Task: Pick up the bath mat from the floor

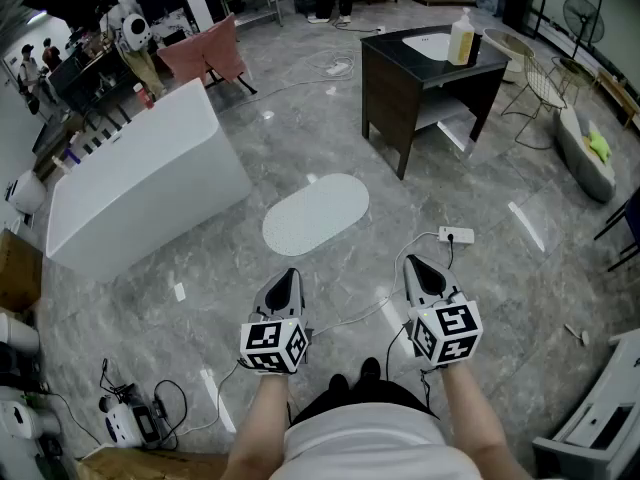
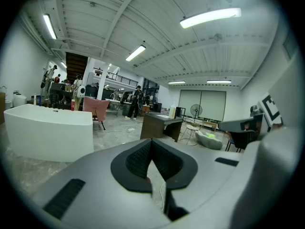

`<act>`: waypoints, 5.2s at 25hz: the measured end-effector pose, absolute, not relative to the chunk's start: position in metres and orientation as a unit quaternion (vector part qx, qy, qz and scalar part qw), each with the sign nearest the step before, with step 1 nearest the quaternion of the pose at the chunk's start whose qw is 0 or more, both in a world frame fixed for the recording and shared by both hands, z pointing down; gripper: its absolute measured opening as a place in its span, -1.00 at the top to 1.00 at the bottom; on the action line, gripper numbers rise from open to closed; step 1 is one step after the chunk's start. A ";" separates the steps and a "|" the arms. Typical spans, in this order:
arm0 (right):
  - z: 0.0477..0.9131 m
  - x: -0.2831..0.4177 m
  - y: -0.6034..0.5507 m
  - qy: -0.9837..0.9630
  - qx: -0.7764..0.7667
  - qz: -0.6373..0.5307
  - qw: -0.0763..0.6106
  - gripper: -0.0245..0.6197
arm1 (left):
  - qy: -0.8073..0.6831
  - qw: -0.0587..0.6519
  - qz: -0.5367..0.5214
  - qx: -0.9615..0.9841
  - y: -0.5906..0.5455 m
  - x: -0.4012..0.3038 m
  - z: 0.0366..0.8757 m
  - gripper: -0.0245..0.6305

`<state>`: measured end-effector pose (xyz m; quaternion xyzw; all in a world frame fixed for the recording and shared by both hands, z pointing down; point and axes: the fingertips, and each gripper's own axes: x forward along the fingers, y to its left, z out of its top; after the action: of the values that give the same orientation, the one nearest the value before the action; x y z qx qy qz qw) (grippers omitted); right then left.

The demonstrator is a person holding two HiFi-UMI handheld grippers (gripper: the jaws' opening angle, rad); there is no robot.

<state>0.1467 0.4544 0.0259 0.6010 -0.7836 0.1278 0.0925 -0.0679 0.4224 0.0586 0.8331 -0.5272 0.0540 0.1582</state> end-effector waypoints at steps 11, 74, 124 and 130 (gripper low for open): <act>0.034 0.161 0.449 -0.785 0.597 0.130 0.097 0.92 | -0.547 0.163 0.066 0.819 0.421 -0.063 0.067 0.95; 0.132 0.170 -0.098 -0.800 0.514 0.239 0.197 0.45 | -0.702 0.244 0.107 0.660 -0.009 -0.182 0.178 0.20; 0.836 0.212 -0.243 -0.772 0.479 0.311 0.280 0.45 | -0.784 0.335 0.173 0.493 -0.040 -0.259 0.875 0.17; 0.865 0.212 -0.256 -0.767 0.487 0.307 0.283 0.45 | -0.782 0.360 0.180 0.475 -0.042 -0.276 0.916 0.15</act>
<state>0.2123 -0.2556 0.8646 0.4871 -0.7670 0.3074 0.2827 -0.2764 -0.0423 0.9163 0.4754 -0.7824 0.1801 0.3598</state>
